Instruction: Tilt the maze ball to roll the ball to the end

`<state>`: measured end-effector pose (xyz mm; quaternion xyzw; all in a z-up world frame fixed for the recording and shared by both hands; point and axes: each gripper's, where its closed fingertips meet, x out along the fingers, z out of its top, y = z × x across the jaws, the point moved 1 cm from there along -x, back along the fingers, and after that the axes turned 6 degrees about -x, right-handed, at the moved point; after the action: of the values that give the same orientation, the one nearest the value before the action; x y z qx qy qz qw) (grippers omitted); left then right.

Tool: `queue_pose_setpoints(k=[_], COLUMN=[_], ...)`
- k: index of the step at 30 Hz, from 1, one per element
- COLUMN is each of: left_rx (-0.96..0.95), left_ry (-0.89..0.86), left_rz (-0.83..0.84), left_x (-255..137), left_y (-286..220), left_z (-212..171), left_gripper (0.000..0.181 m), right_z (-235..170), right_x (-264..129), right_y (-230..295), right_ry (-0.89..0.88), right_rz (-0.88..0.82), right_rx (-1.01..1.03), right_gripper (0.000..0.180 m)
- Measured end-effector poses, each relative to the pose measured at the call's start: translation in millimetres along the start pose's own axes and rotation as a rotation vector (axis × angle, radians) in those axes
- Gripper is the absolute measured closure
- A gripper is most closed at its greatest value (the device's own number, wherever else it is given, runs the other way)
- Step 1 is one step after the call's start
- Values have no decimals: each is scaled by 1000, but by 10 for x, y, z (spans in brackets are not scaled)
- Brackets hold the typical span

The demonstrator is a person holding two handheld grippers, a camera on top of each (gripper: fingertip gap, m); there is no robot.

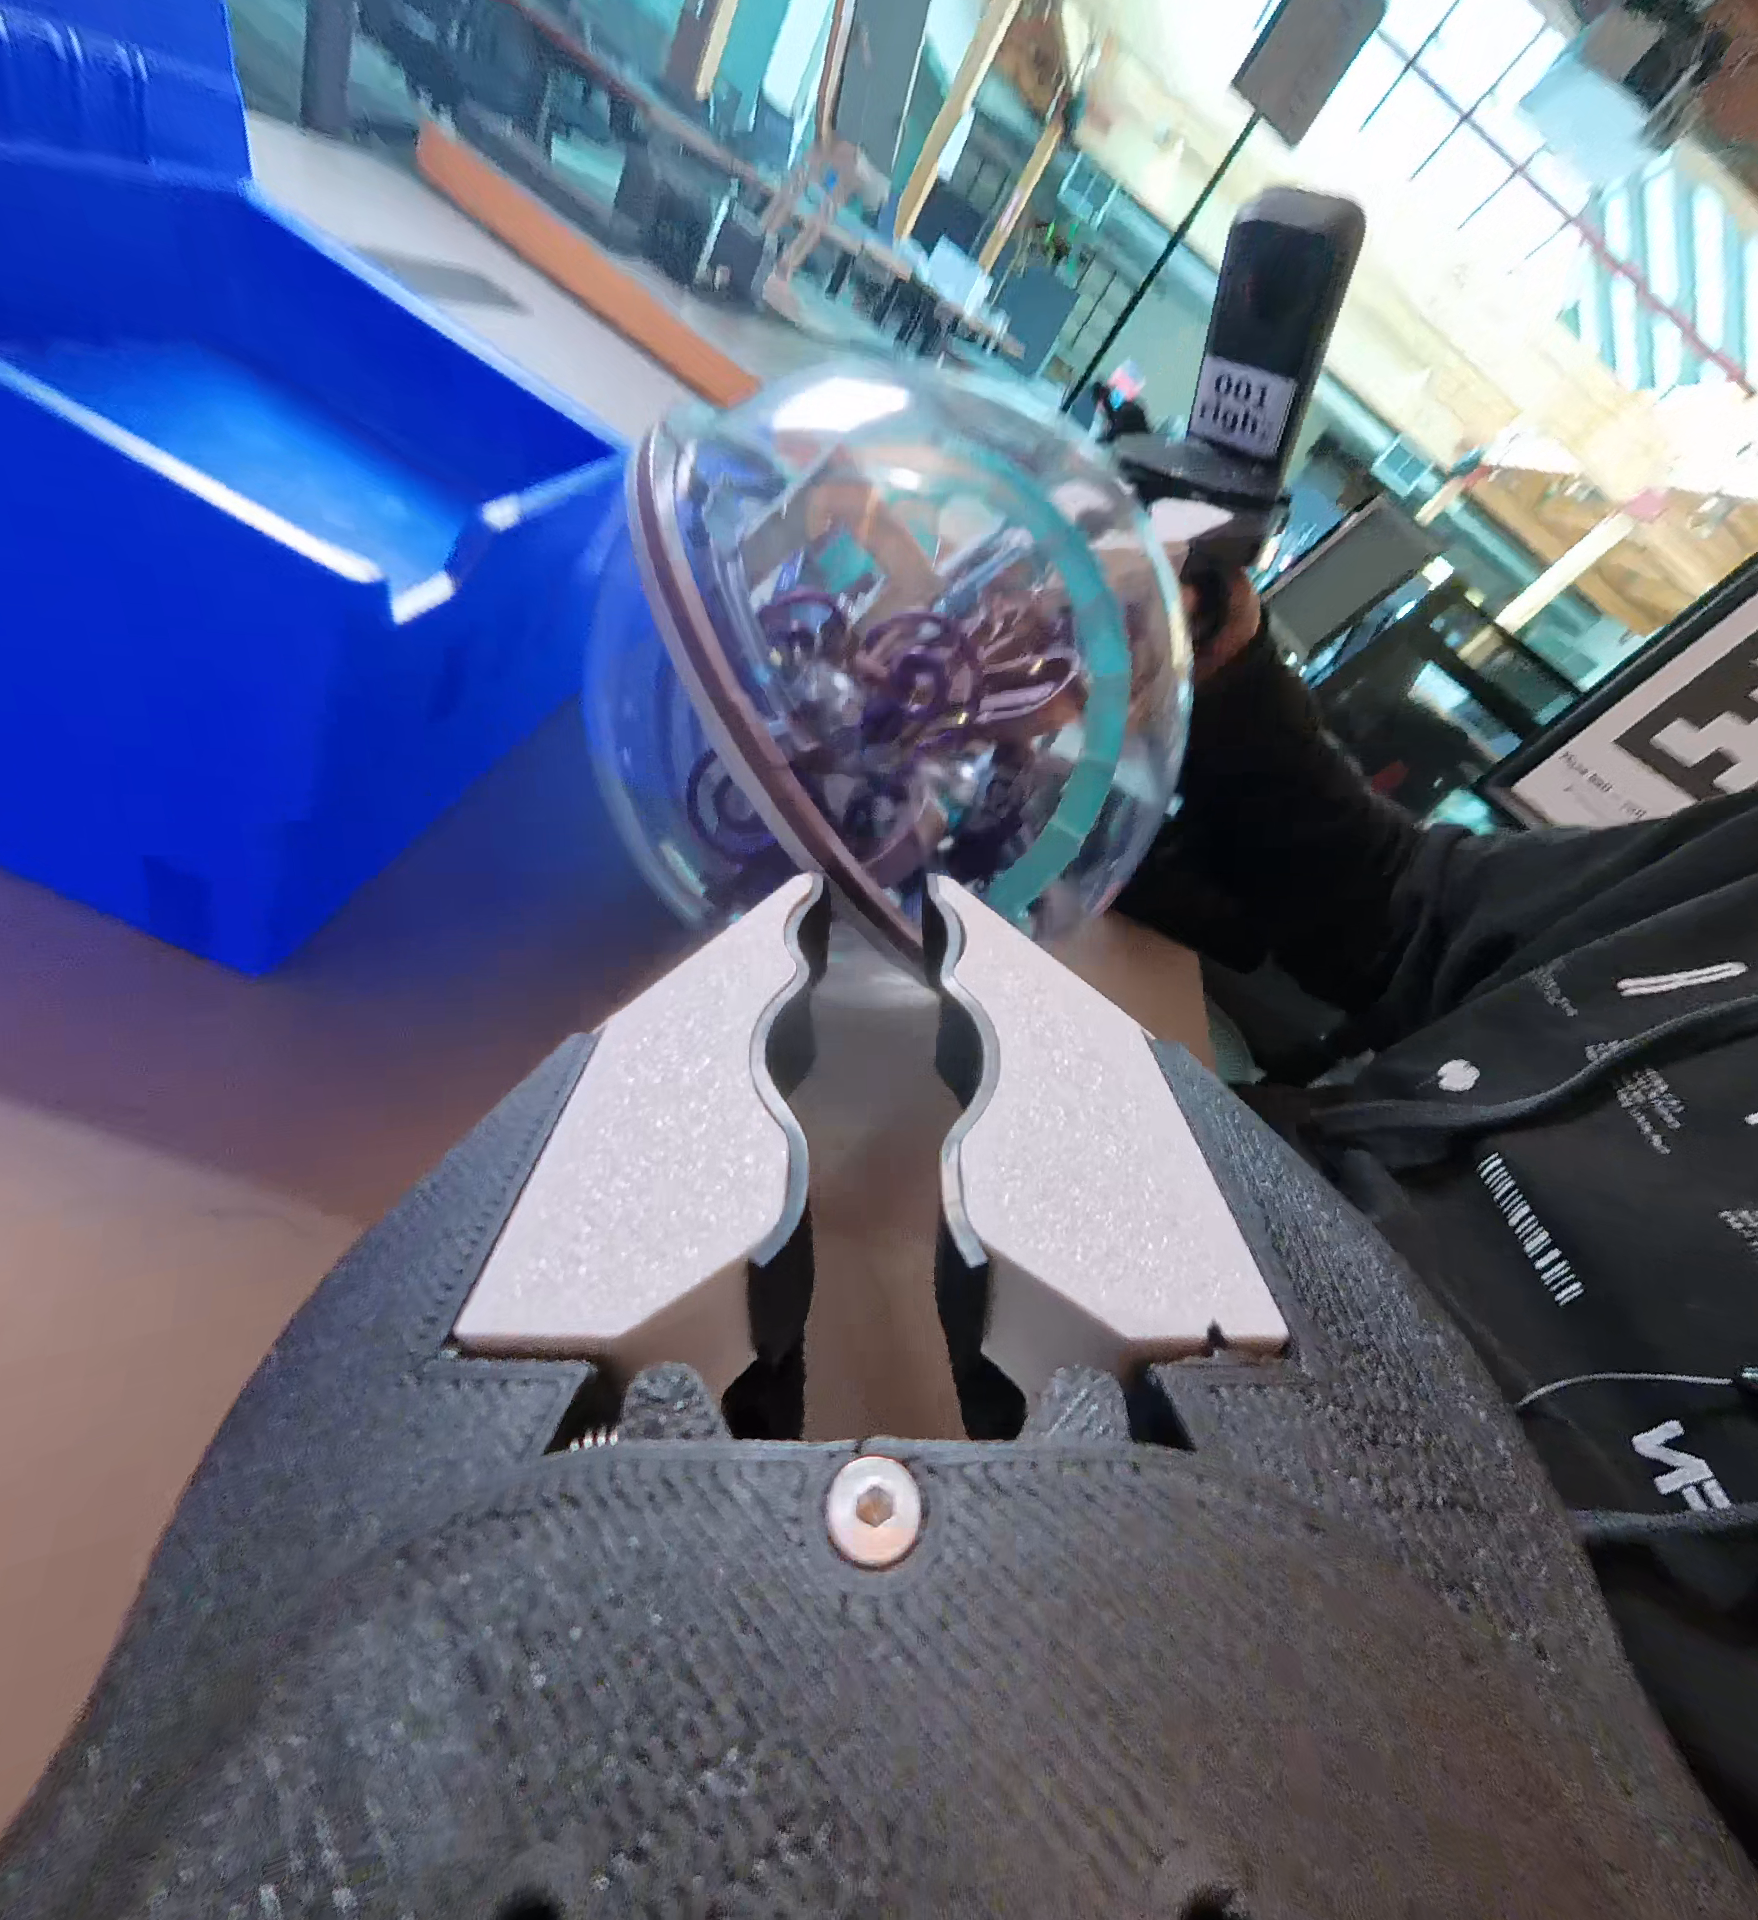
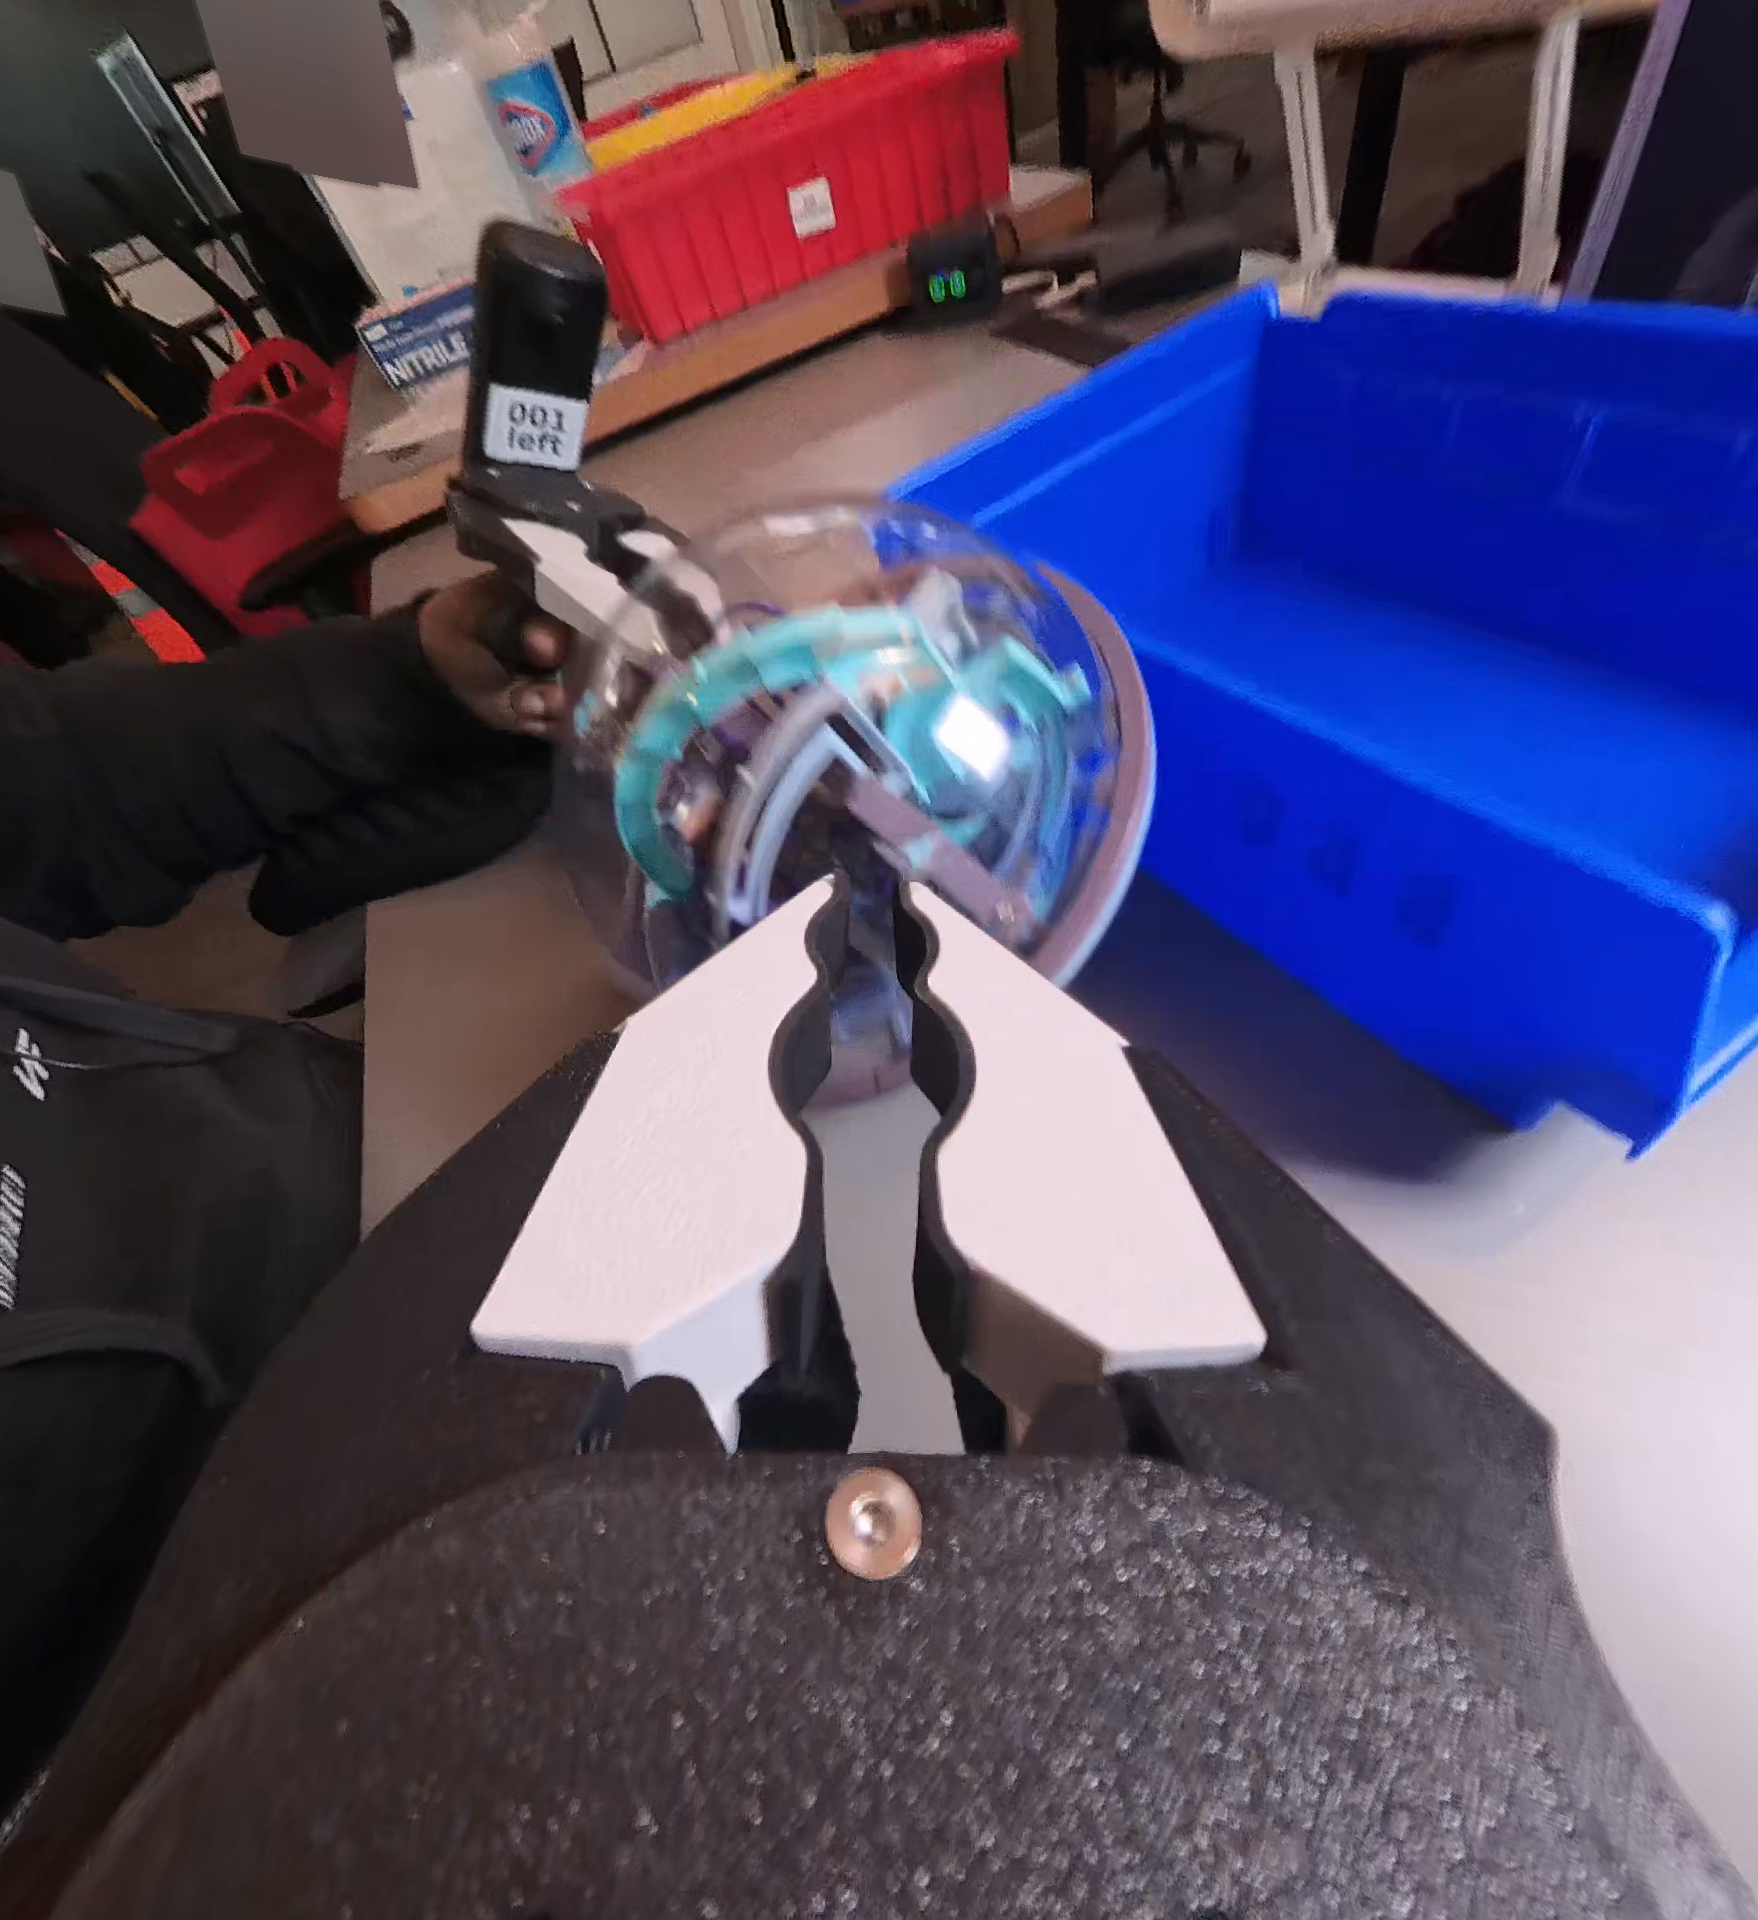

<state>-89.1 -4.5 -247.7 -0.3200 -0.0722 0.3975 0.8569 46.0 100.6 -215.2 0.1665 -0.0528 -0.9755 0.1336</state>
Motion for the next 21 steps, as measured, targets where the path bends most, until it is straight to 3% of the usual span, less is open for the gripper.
queue_pose_setpoints(k=[6, 11, 16, 21], left_rx=[115, 259, 391, 517], left_ry=[-87, -86, -60, 13], left_rz=[-1, 11, 55, 135], left_x=[-88, -69, 8, 113], left_y=[-94, -199, -253, -217], left_z=[164, 155, 92, -39], left_gripper=[160, 149, 109, 81], right_z=[334, 295, 357, 442], right_x=[56, 176, 169, -109], right_y=[326, 771, 690, 310], right_ry=[-62, -84, -160, -215], right_rz=[53, 190, 138, 24], right_rx=[-150, -320, -334, -293], right_gripper=[171, 167, 167, 158])
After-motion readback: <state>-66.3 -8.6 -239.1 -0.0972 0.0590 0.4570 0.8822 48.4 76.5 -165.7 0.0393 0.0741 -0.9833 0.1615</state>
